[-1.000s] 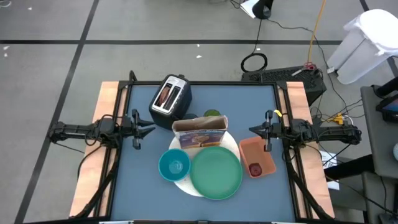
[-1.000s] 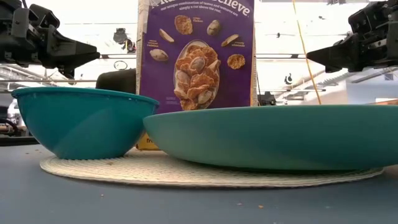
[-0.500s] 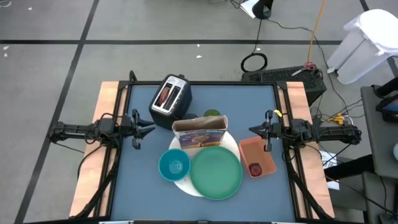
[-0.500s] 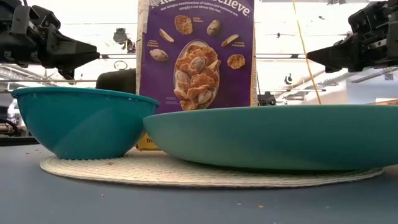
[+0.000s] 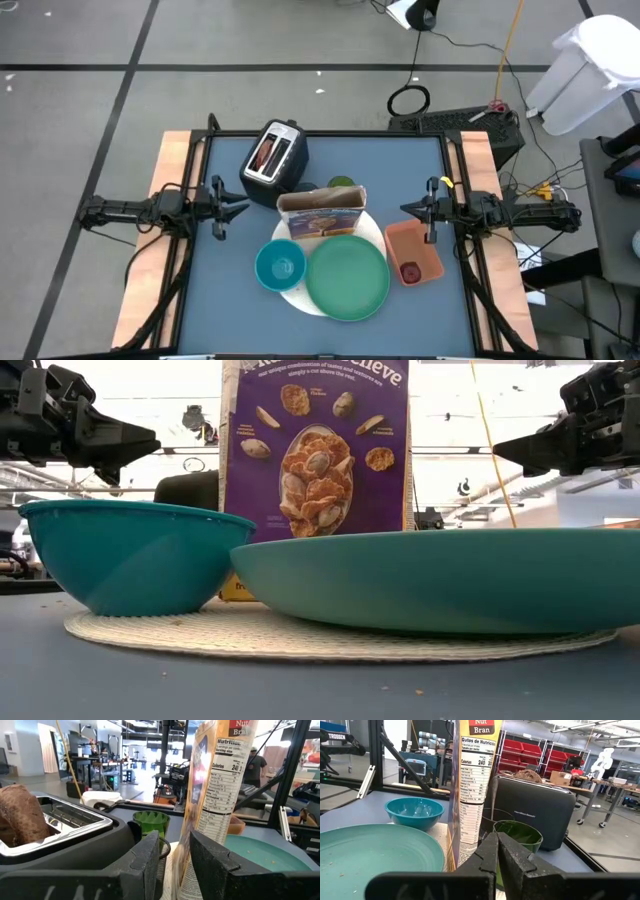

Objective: Arrange a breakfast setting
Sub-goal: Pour the cereal from the purple cereal box into the blue bowl

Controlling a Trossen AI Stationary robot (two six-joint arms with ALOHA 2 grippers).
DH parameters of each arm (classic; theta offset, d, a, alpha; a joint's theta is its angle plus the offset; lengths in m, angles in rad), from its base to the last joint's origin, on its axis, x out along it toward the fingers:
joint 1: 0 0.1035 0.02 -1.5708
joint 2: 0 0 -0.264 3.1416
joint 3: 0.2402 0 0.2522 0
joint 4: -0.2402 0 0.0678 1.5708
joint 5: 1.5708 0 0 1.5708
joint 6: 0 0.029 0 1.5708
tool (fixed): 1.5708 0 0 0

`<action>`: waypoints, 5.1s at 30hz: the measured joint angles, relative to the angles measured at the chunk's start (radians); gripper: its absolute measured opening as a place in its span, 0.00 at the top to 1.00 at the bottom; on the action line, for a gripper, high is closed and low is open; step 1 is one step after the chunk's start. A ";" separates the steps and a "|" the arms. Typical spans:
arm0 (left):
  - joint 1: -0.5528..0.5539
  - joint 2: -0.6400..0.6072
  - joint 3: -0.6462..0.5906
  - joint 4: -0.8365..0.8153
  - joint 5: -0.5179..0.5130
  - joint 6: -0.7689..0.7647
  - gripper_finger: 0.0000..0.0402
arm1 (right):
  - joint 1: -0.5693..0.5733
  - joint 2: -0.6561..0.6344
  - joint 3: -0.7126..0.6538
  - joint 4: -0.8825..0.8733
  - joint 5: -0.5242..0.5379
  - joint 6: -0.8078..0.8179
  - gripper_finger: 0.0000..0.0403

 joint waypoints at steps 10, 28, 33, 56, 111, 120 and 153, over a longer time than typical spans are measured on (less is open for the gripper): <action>0.000 0.000 0.000 0.000 0.000 -0.004 0.40 | 0.000 0.000 0.000 0.000 0.000 0.000 0.98; -0.001 0.000 0.000 0.084 -0.001 -0.056 0.06 | 0.000 0.000 0.000 0.000 0.000 0.000 0.98; -0.010 0.009 0.000 0.119 -0.001 0.030 0.06 | 0.000 0.000 0.000 0.017 0.000 0.000 0.98; -0.030 0.583 0.000 0.735 -0.001 0.041 0.06 | 0.000 0.000 0.000 0.045 0.000 -0.007 0.98; -0.055 1.154 0.245 0.779 -0.141 0.083 0.06 | 0.000 0.000 0.000 0.045 0.000 -0.008 0.98; -0.090 1.154 0.245 0.723 -0.101 0.042 0.06 | 0.000 0.000 0.000 0.045 0.000 -0.007 0.98; -0.084 1.395 0.492 0.752 -0.067 0.056 0.06 | 0.000 0.000 0.000 0.044 0.000 -0.008 0.98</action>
